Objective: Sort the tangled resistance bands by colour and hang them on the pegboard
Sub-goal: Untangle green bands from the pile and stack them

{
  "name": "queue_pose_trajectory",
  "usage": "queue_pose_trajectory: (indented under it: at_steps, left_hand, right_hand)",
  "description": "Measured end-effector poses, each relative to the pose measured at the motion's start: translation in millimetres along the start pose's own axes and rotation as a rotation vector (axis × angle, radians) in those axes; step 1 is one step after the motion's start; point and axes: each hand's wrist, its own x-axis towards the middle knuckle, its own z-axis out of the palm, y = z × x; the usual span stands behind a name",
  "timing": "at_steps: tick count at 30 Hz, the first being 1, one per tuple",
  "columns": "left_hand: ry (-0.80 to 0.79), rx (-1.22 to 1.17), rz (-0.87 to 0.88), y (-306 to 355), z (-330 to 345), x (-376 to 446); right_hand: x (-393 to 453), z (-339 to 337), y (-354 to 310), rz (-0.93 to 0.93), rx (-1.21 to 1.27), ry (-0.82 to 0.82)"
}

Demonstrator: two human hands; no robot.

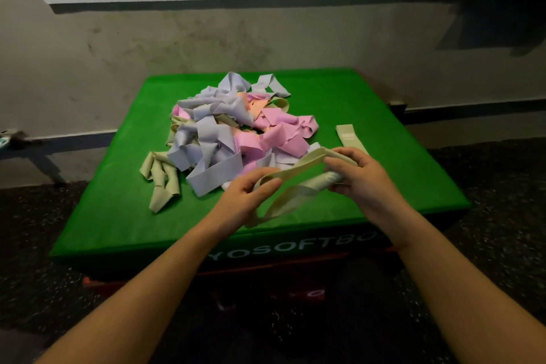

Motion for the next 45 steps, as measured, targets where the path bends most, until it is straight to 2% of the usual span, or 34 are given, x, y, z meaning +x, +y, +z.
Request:
queue_pose_trajectory:
  at_steps: [6, 8, 11, 14, 17, 21, 25, 28, 31, 33, 36, 38, 41, 45]
  left_hand:
    - [-0.019, 0.134, 0.022, -3.2, 10.2, 5.6]
    - [0.003, 0.196, 0.045, -9.6, 9.9, 9.4]
    - [0.038, 0.148, -0.02, -9.7, 11.9, 13.7]
    - [-0.013, -0.092, -0.094, 1.9, 16.2, 15.1]
    - [-0.017, -0.229, -0.075, 9.9, 22.1, 20.0]
    - [0.08, -0.105, 0.015, 14.0, 26.1, 25.1]
    - [0.162, -0.11, 0.054, 9.5, 24.0, 26.7]
    - [0.17, -0.073, 0.13, 7.0, 20.2, 24.6]
    - [0.15, 0.074, 0.193, 7.5, 14.6, 21.3]
    - [0.18, 0.211, 0.254, 5.5, 11.7, 21.5]
    - [0.2, 0.226, 0.276, 6.1, 11.4, 21.0]
    - [0.123, 0.238, 0.31, 5.9, 13.3, 19.8]
    - [-0.045, 0.175, 0.226, 6.3, 19.1, 15.7]
    - [-0.166, 0.163, 0.14, 9.5, 21.9, 10.0]
  right_hand:
    - [-4.8, -1.7, -3.6, 0.142, 0.449, -0.08]
    - [-6.0, -1.9, -4.8, 0.179, 0.495, -0.133]
    - [-7.0, 0.2, -3.0, 0.214, 0.463, -0.2]
    - [-5.1, 3.3, -1.3, 0.205, 0.434, -0.213]
    - [-4.5, 9.2, -0.2, 0.171, 0.314, -0.237]
    - [-5.7, 14.9, -0.1, 0.197, 0.219, -0.196]
    - [-8.5, 8.9, -1.2, 0.265, 0.23, -0.23]
    - [-7.6, 1.7, 1.3, 0.284, 0.188, -0.248]
    - [-7.2, -1.3, 2.0, 0.281, 0.116, -0.219]
    - [-8.7, -1.4, 3.0, 0.255, 0.049, -0.221]
    - [-11.4, 4.7, 3.6, 0.142, -0.141, -0.163]
    - [-9.6, 6.9, 6.3, -0.016, -0.309, -0.04]
    - [-6.3, 7.0, 11.1, -0.278, -0.555, 0.089]
    - [-7.5, 11.8, 9.5, -0.416, -0.61, 0.135]
